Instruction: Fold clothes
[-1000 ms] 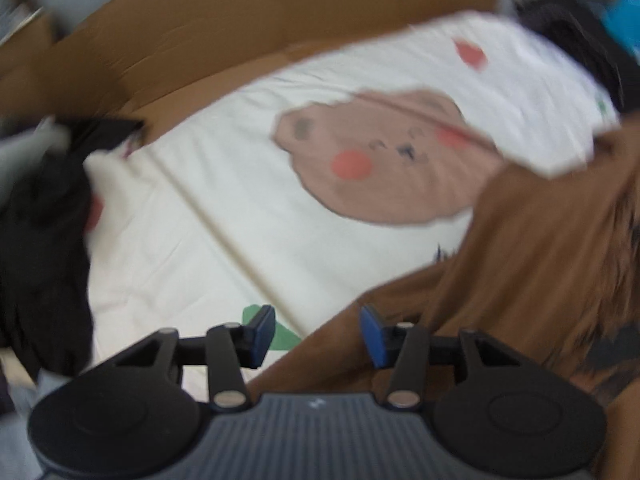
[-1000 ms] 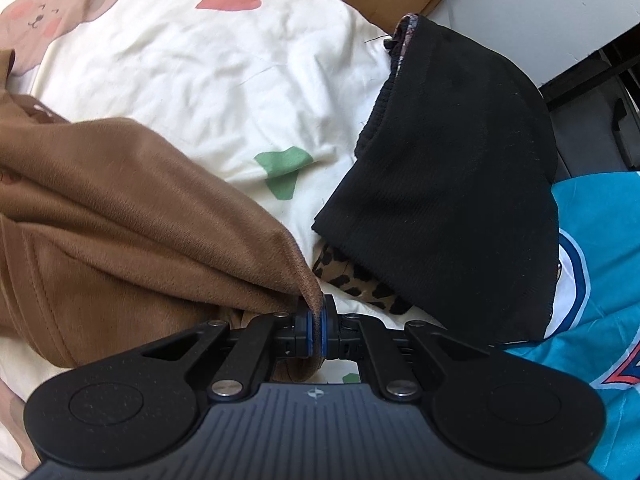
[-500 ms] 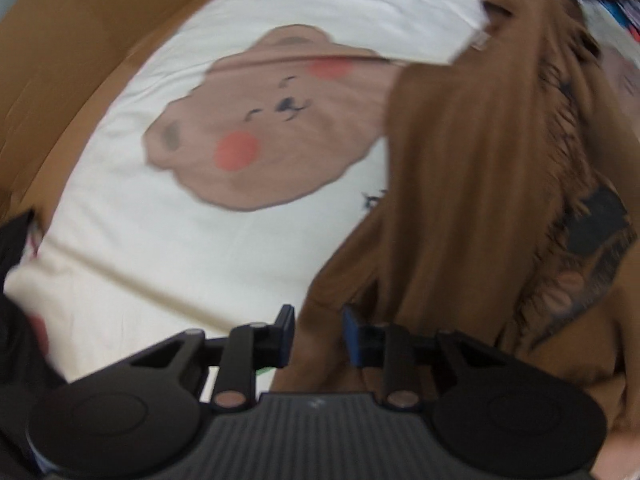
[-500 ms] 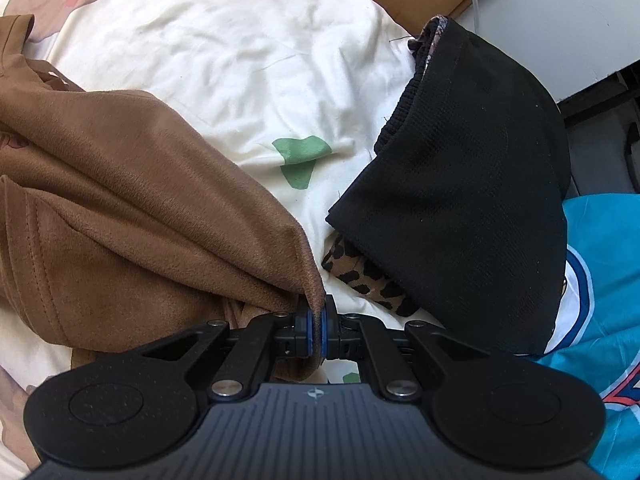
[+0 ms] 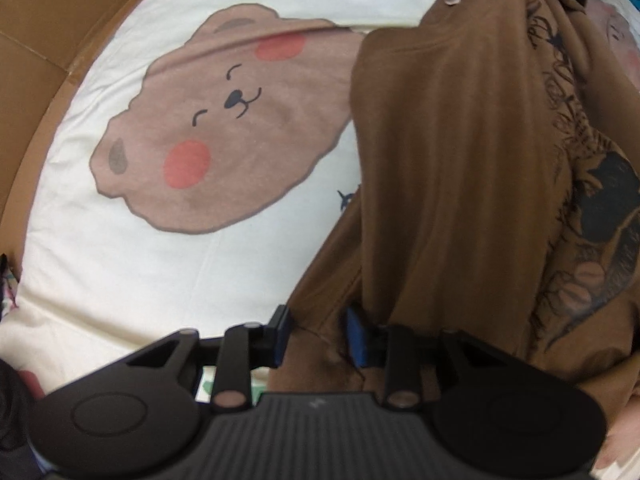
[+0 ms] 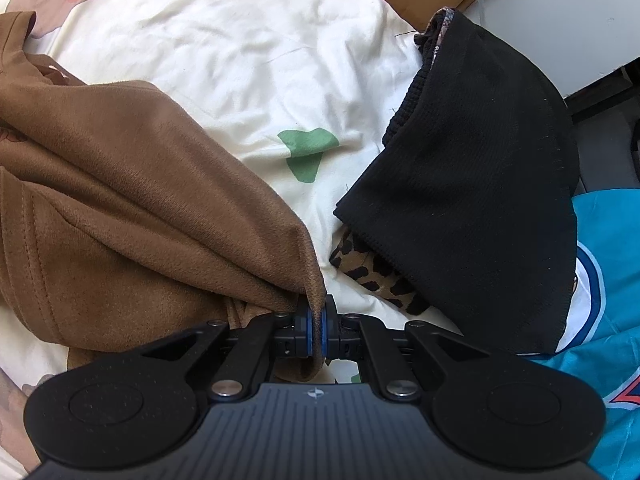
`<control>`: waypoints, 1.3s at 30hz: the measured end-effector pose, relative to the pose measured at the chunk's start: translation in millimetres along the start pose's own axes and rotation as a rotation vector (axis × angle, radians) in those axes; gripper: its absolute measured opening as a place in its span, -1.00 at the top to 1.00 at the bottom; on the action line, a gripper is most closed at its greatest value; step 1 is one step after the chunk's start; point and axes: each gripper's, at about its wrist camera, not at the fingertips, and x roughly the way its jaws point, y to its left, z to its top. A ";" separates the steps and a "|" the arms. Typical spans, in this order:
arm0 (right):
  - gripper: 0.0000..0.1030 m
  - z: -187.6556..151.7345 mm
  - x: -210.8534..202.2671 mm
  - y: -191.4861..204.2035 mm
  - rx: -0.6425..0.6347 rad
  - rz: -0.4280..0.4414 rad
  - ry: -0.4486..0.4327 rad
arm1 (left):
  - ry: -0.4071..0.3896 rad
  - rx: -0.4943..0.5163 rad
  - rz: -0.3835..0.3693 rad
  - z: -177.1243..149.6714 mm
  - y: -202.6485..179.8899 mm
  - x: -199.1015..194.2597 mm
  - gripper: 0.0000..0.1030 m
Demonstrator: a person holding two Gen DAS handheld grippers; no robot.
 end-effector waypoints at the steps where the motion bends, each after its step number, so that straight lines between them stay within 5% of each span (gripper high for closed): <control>1: 0.95 -0.3 0.8 0.4 -0.001 0.002 0.000 | 0.002 0.005 0.004 0.2 -0.1 2.5 0.34; 6: 0.95 -1.6 2.9 1.0 -0.005 0.008 0.001 | -0.015 -0.018 -0.008 -3.3 2.6 9.3 0.40; 9: 0.95 -1.9 1.9 0.3 0.000 0.005 -0.005 | -0.053 -0.073 -0.026 -9.6 8.7 5.4 0.81; 17: 0.95 -0.6 -2.4 -2.3 0.017 -0.016 -0.038 | -0.171 -0.172 0.007 -36.8 30.0 -30.6 0.87; 21: 0.96 7.3 -11.1 -6.1 0.017 -0.040 -0.093 | -0.227 -0.208 0.114 -52.8 44.7 -42.7 0.89; 25: 0.97 26.0 -23.6 -10.1 -0.012 -0.065 -0.156 | -0.274 -0.256 0.209 -70.0 60.0 -52.1 0.91; 39: 0.97 124.9 -43.2 1.7 -0.081 -0.001 -0.253 | -0.322 -0.569 0.265 -127.0 105.2 -70.7 0.91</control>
